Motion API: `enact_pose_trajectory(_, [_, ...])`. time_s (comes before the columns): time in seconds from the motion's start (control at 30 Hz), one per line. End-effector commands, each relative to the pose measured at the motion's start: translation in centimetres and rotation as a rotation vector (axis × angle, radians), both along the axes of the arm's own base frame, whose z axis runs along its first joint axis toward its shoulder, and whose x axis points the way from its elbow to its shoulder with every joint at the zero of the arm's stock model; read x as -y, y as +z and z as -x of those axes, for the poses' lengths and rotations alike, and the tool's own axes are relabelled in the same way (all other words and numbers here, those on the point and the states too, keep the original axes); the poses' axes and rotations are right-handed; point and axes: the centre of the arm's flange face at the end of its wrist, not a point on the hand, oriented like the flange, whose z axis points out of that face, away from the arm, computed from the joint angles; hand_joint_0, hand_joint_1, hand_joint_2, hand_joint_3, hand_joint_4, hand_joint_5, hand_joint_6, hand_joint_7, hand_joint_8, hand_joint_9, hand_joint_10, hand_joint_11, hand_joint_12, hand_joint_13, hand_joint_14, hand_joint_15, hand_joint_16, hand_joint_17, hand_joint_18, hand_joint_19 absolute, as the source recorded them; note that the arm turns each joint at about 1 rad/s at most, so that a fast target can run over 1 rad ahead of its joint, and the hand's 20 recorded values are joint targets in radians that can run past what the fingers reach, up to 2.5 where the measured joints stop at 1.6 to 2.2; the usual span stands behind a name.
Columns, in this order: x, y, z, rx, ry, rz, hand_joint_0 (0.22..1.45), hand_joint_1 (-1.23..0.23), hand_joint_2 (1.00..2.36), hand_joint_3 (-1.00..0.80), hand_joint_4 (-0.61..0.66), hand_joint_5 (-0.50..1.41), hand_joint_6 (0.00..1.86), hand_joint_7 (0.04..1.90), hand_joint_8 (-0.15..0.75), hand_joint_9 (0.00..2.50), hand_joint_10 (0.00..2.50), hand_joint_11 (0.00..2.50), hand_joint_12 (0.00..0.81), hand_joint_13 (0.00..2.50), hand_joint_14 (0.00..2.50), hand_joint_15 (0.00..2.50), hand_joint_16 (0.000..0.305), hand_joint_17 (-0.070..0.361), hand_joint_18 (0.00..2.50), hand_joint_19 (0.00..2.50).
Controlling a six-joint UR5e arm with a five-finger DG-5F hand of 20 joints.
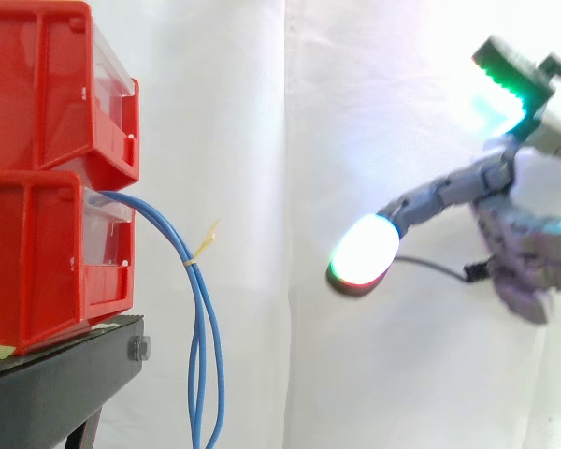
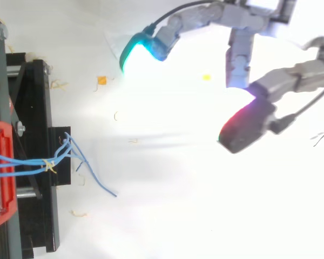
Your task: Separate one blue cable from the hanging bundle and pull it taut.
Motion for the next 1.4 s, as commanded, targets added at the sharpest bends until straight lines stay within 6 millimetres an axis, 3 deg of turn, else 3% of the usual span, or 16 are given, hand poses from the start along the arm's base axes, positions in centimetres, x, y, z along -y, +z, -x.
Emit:
enact_pose_trajectory(0.0, [0.0,-5.7,-4.0,0.012,0.073,-0.064,0.32,-0.48,1.00,-0.50,0.26,-0.17,0.50,0.63,0.346,1.74,0.02,0.51,0.430,1.68,0.02,0.65,0.090,0.203,1.83,0.29])
enact_pose_trajectory(0.1, [0.1,-5.0,-5.8,0.039,0.113,-0.085,0.32,-0.48,1.00,-0.50,0.25,-0.17,0.50,0.62,0.341,1.74,0.02,0.52,0.427,1.69,0.02,0.66,0.090,0.203,1.83,0.29])
enact_pose_trajectory(0.27, [0.9,-3.9,-6.1,0.032,0.092,-0.062,0.32,-0.48,1.00,-0.50,0.25,-0.17,0.50,0.63,0.342,1.73,0.02,0.52,0.425,1.68,0.02,0.65,0.090,0.203,1.82,0.29])
enact_pose_trajectory(0.43, [0.9,-6.4,-6.9,0.035,0.092,-0.063,0.32,-0.47,1.00,-0.50,0.25,-0.17,0.50,0.62,0.334,1.73,0.02,0.52,0.425,1.68,0.02,0.66,0.089,0.201,1.81,0.29])
enact_pose_trajectory(0.87, [-0.2,-6.3,-7.6,0.071,0.070,-0.050,0.33,-0.47,1.00,-0.50,0.24,-0.16,0.50,0.62,0.334,1.71,0.02,0.52,0.420,1.64,0.02,0.66,0.090,0.202,1.76,0.31])
enact_pose_trajectory(1.0, [-0.5,-7.9,-9.0,0.076,0.067,-0.053,0.33,-0.47,1.00,-0.50,0.23,-0.16,0.50,0.63,0.328,1.71,0.02,0.53,0.417,1.64,0.02,0.67,0.090,0.202,1.75,0.32])
enact_pose_trajectory(1.1, [-0.7,-7.7,-10.0,0.082,0.073,-0.054,0.33,-0.47,1.00,-0.50,0.23,-0.16,0.50,0.63,0.328,1.71,0.02,0.52,0.418,1.64,0.02,0.67,0.090,0.202,1.75,0.32])
enact_pose_trajectory(1.37, [-2.2,-7.7,-10.2,0.076,0.079,-0.057,0.33,-0.48,1.00,-0.50,0.24,-0.16,0.50,0.65,0.326,1.71,0.02,0.53,0.416,1.64,0.02,0.67,0.090,0.203,1.73,0.32])
